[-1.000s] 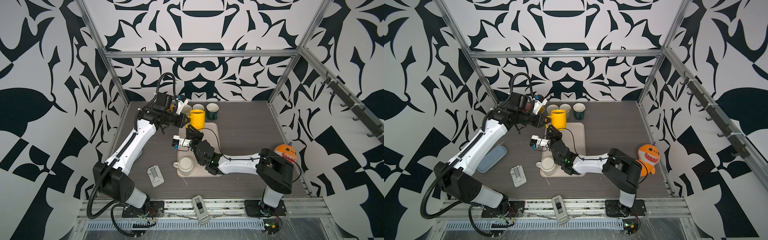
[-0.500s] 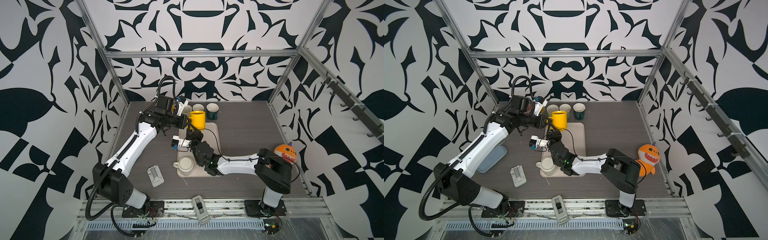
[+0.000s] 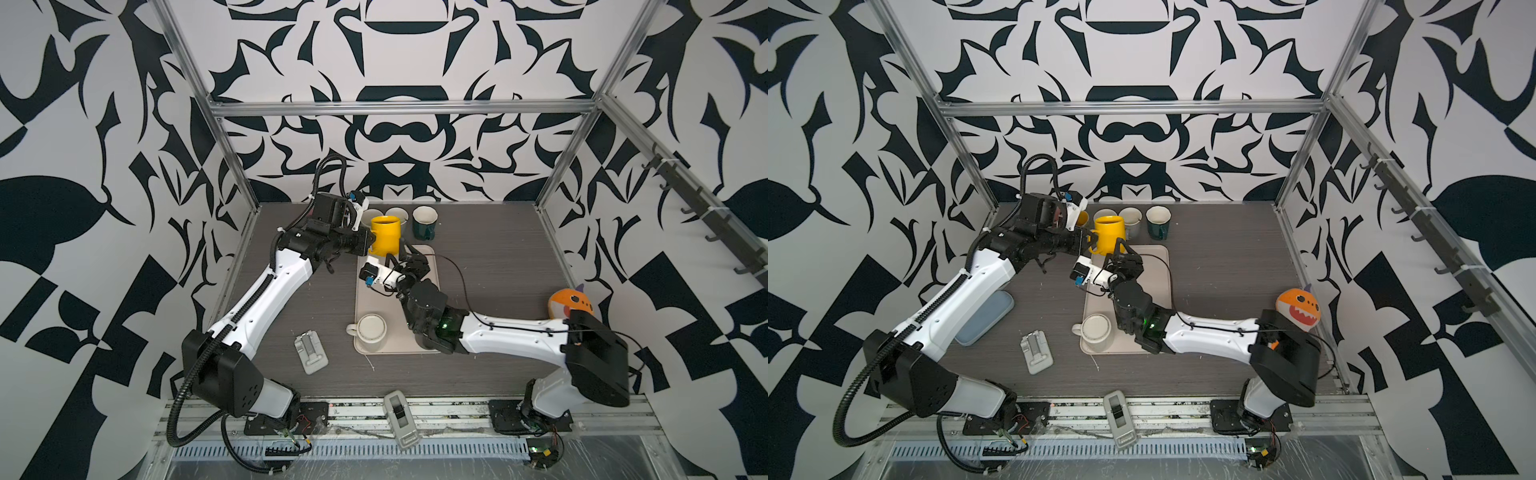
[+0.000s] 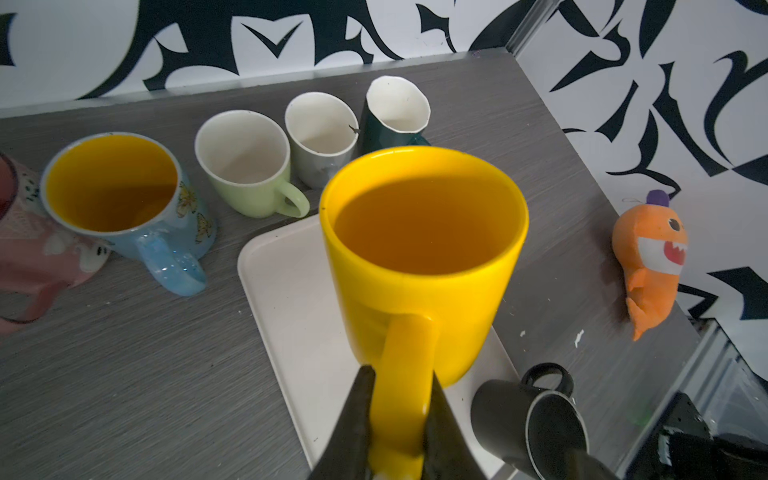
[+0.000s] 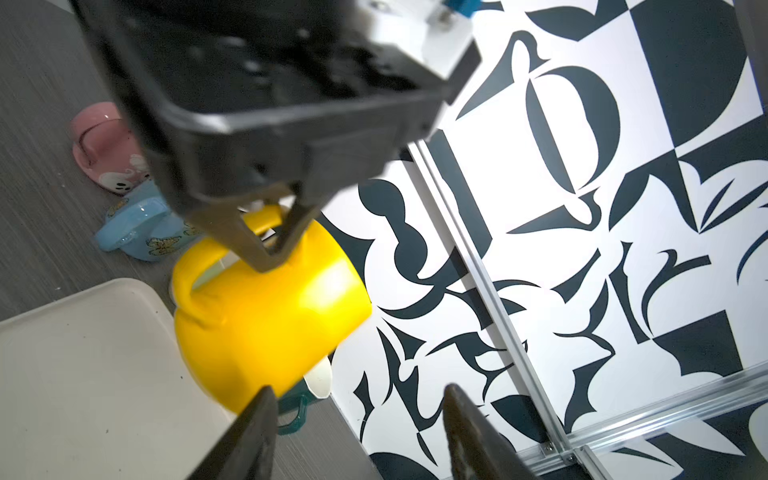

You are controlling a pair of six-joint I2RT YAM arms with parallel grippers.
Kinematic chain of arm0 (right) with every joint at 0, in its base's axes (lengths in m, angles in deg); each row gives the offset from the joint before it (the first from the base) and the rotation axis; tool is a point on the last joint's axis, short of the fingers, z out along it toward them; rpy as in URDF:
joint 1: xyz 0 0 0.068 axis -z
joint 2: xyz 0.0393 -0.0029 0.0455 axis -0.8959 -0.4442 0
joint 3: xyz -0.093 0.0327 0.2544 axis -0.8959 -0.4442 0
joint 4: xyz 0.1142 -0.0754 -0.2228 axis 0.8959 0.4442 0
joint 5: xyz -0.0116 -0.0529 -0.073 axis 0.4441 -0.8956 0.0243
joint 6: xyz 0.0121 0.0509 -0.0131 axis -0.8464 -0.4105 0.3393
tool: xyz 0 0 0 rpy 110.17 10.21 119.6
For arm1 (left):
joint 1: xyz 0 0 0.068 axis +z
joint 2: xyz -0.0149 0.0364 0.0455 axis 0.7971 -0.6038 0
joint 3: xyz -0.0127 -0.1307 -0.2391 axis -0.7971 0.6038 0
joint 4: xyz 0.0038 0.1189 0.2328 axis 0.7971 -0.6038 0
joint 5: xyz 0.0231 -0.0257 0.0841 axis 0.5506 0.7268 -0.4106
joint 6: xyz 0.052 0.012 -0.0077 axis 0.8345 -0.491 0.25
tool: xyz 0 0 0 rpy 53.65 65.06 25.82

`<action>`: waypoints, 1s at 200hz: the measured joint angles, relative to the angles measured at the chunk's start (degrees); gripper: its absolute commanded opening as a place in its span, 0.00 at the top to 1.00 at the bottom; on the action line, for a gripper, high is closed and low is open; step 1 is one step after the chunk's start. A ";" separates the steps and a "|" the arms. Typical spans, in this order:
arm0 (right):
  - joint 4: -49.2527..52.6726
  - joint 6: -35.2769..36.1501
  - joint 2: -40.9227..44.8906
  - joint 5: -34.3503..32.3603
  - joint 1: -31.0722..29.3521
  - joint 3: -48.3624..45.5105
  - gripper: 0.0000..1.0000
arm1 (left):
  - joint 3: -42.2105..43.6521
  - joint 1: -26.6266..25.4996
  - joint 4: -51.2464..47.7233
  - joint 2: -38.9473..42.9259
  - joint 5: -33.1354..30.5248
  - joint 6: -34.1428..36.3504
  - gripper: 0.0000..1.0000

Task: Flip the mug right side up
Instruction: 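Open the right gripper and withdraw it while the left gripper holds the yellow mug, then carry the yellow mug with the left gripper to beside the dark green mug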

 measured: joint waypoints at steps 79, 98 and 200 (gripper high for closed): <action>41.42 -52.13 15.80 24.92 21.42 1.09 0.33 | 4.17 -3.17 9.66 2.64 -6.62 0.61 1.00; 46.66 -61.88 17.35 35.47 29.40 1.09 0.33 | 4.17 -6.19 11.52 2.58 -8.98 2.23 1.00; 51.71 -96.04 16.26 79.67 57.27 0.72 0.31 | 2.01 -18.01 25.88 -16.00 -16.96 9.75 1.00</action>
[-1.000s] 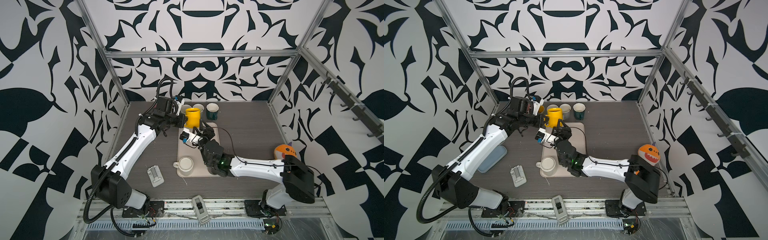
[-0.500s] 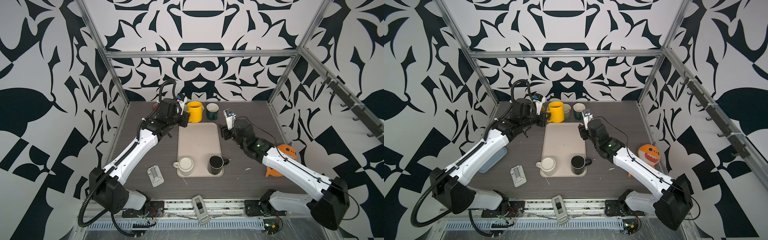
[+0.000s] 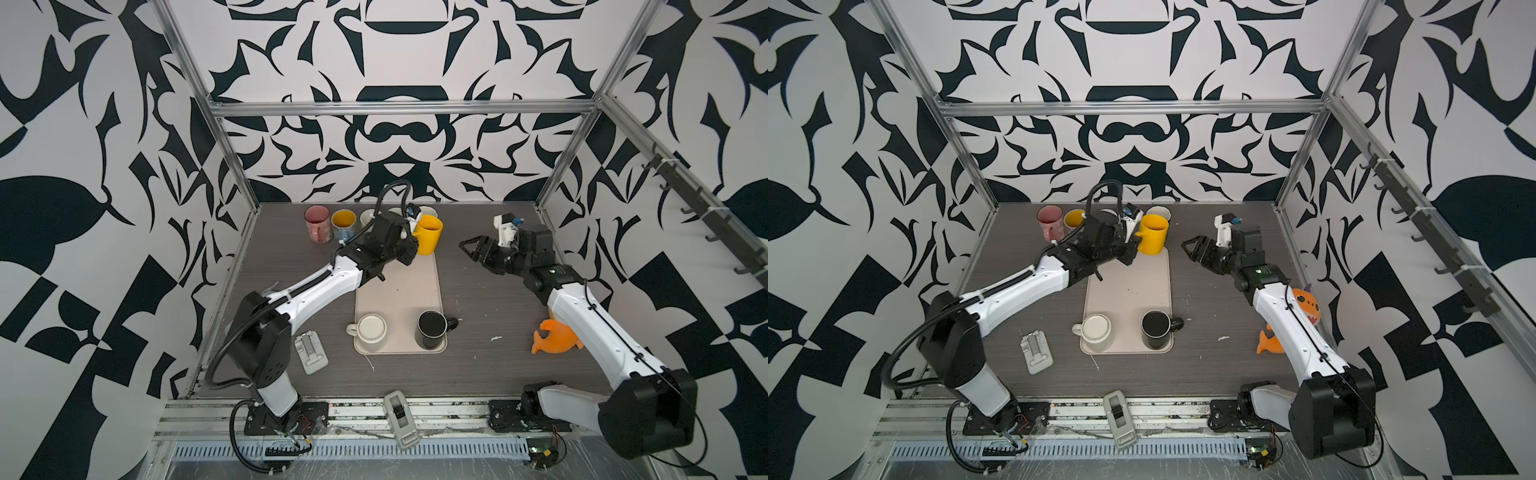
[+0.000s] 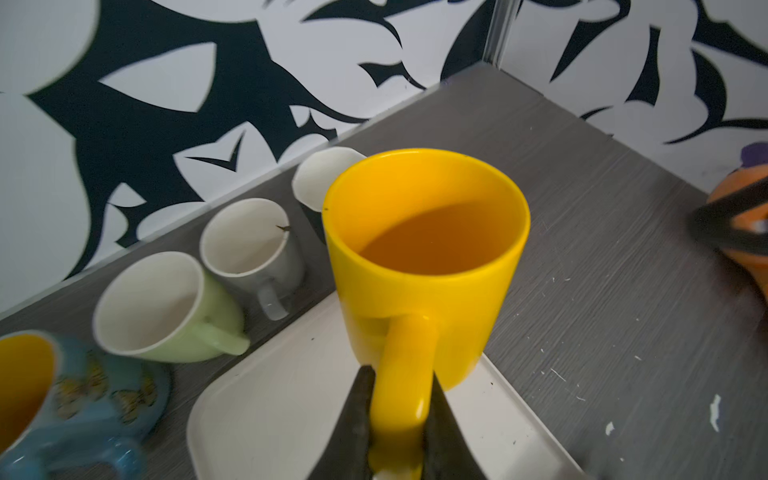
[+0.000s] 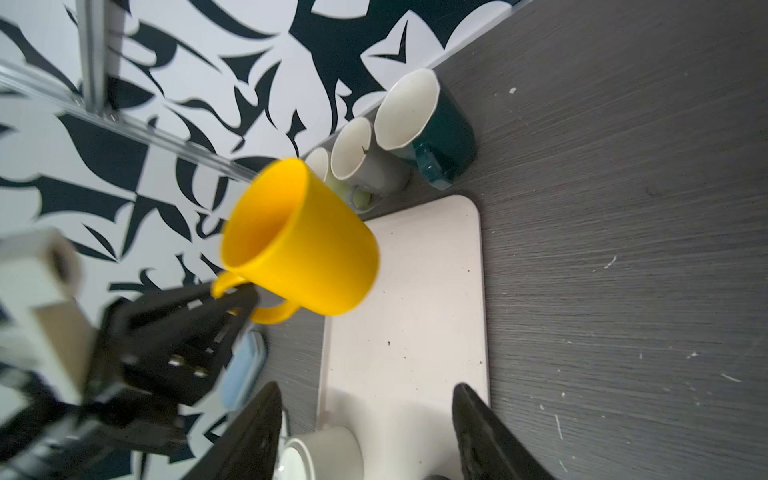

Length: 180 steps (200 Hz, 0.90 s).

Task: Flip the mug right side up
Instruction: 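Carry the yellow mug with the left gripper to beside the dark green mug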

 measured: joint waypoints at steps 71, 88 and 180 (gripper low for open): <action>-0.37 -5.88 4.24 5.11 9.09 -3.34 0.31 | -6.97 -3.39 7.13 -12.66 -0.55 1.66 1.00; -0.39 -6.05 5.14 5.62 10.34 -3.76 0.31 | -8.17 -3.56 9.27 -14.32 -0.55 1.68 1.00; -0.39 -6.40 5.57 6.51 12.35 -4.63 0.31 | -11.63 -3.78 17.20 -24.52 -0.31 1.22 1.00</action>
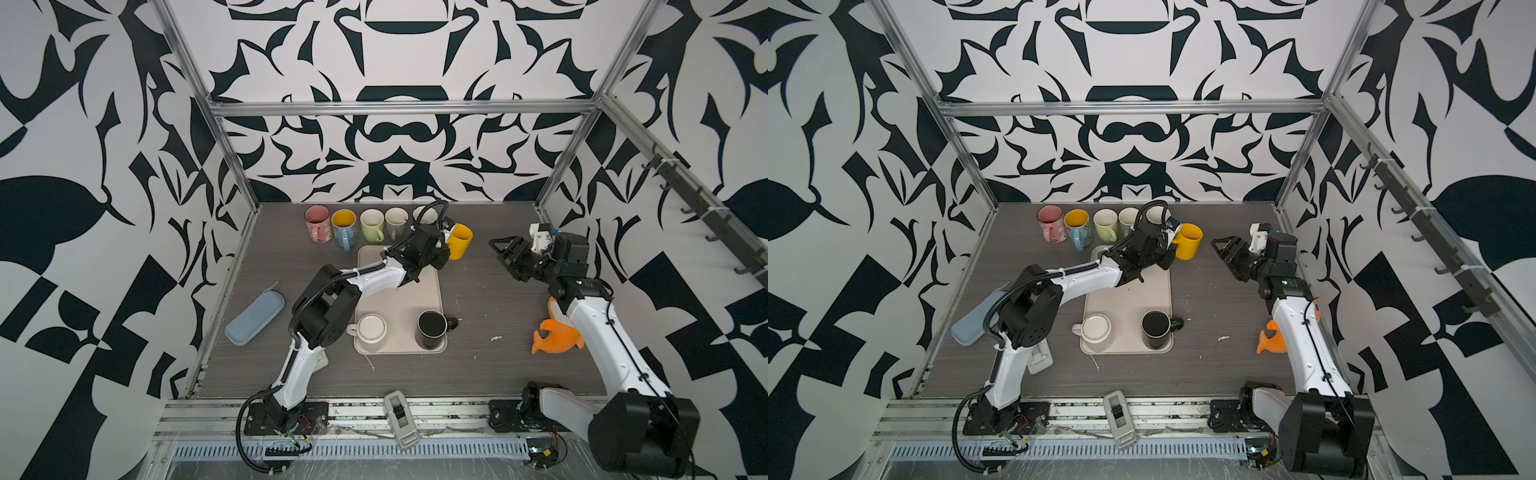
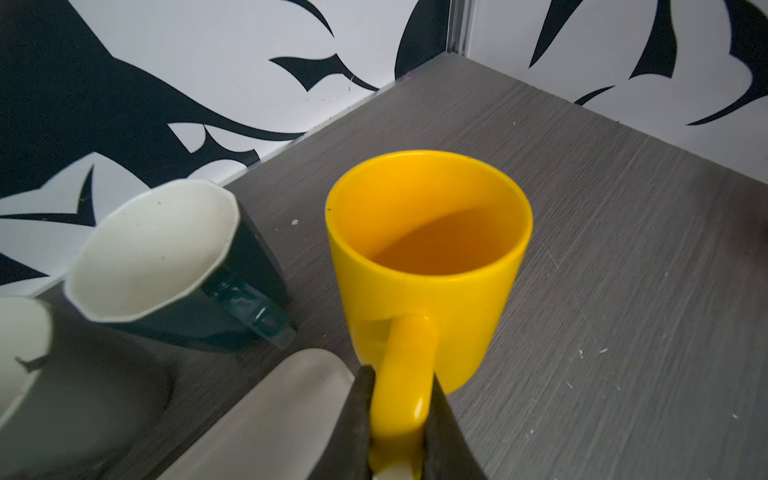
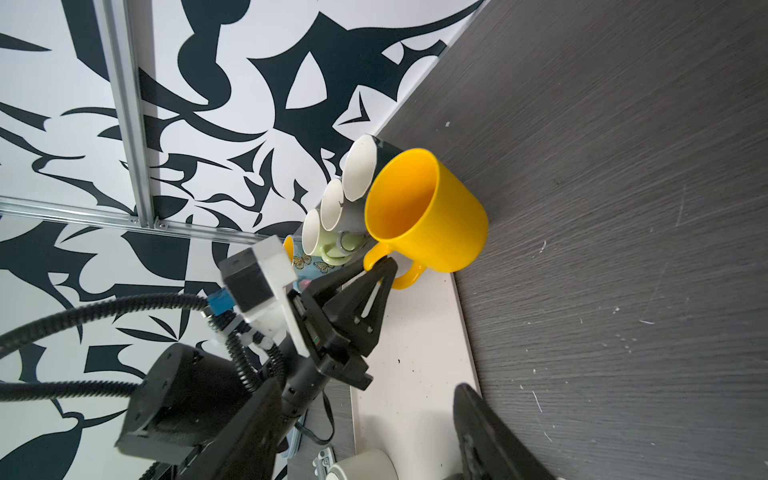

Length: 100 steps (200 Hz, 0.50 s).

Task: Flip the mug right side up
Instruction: 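Carry the yellow mug with the left gripper to beside the dark green mug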

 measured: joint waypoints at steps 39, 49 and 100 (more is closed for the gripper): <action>0.00 -0.02 0.00 0.09 0.39 -0.15 0.31 | -0.68 -0.04 2.05 -3.21 0.04 -1.01 1.00; 0.02 -0.02 0.00 0.11 0.48 -0.15 0.31 | -1.33 -0.04 2.75 -4.17 0.07 -1.42 1.00; 0.02 0.02 0.00 0.42 0.74 -0.17 0.31 | -6.47 -0.04 3.96 -8.50 -0.28 -2.78 1.00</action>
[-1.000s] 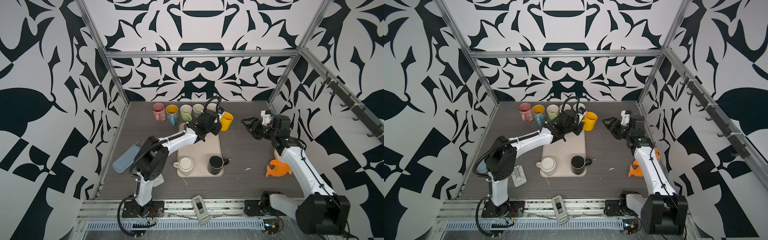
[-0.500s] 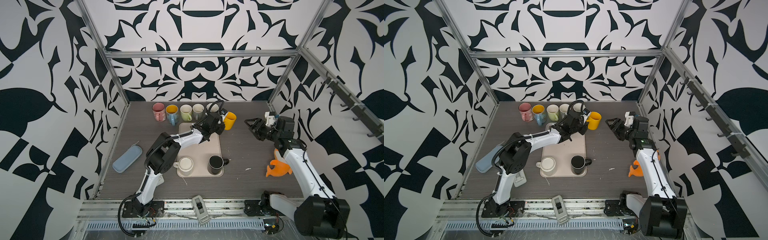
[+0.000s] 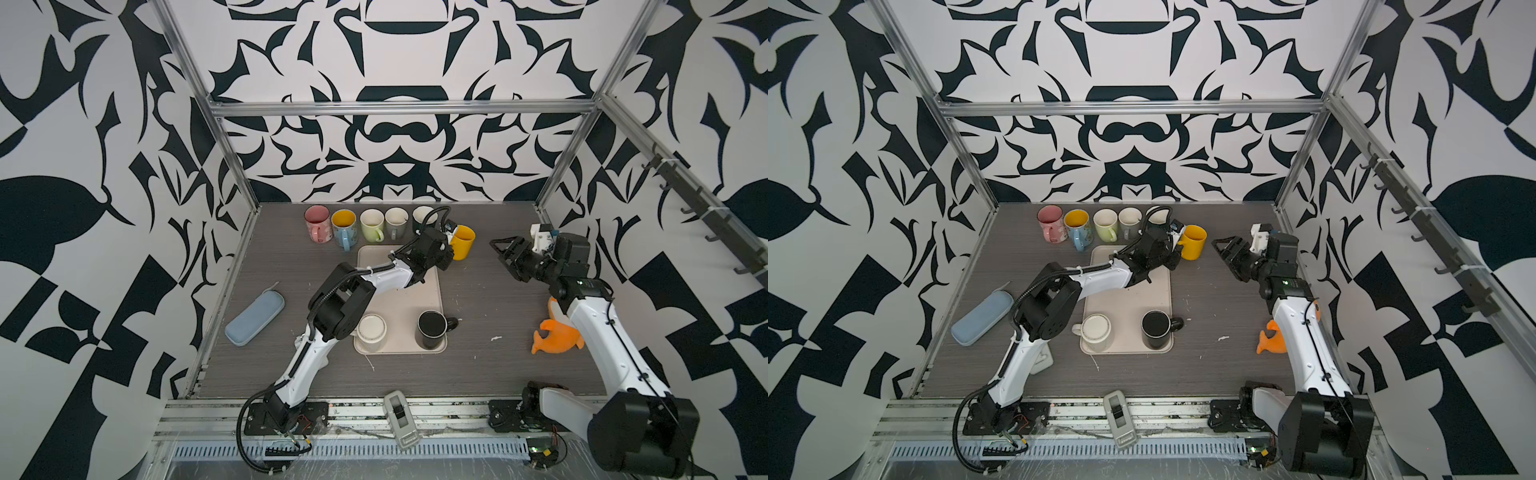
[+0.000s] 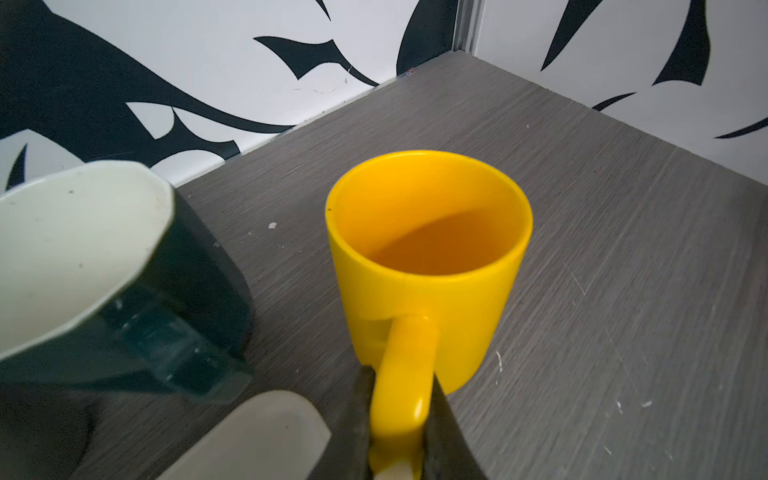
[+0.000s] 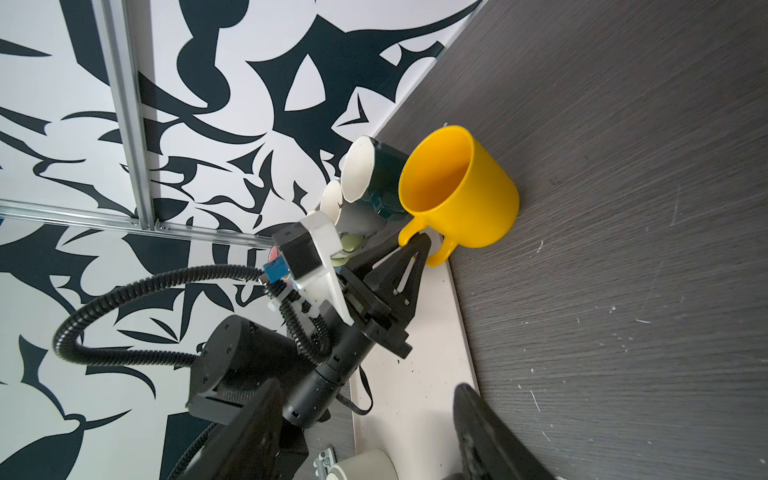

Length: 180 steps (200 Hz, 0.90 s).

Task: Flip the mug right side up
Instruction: 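Carry the yellow mug with the left gripper to beside the dark green mug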

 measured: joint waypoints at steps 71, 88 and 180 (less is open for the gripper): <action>0.02 0.20 0.00 0.02 0.37 -0.72 0.31 | -5.92 -0.04 -0.22 -5.27 -3.15 -1.11 1.00; 0.04 0.22 0.00 0.02 0.37 -0.90 0.31 | -7.48 -0.07 -0.83 -6.19 -4.55 -1.38 1.00; 0.04 0.59 0.00 0.00 0.68 -1.86 0.31 | -15.87 -0.11 -3.02 -11.74 -12.26 -1.99 1.00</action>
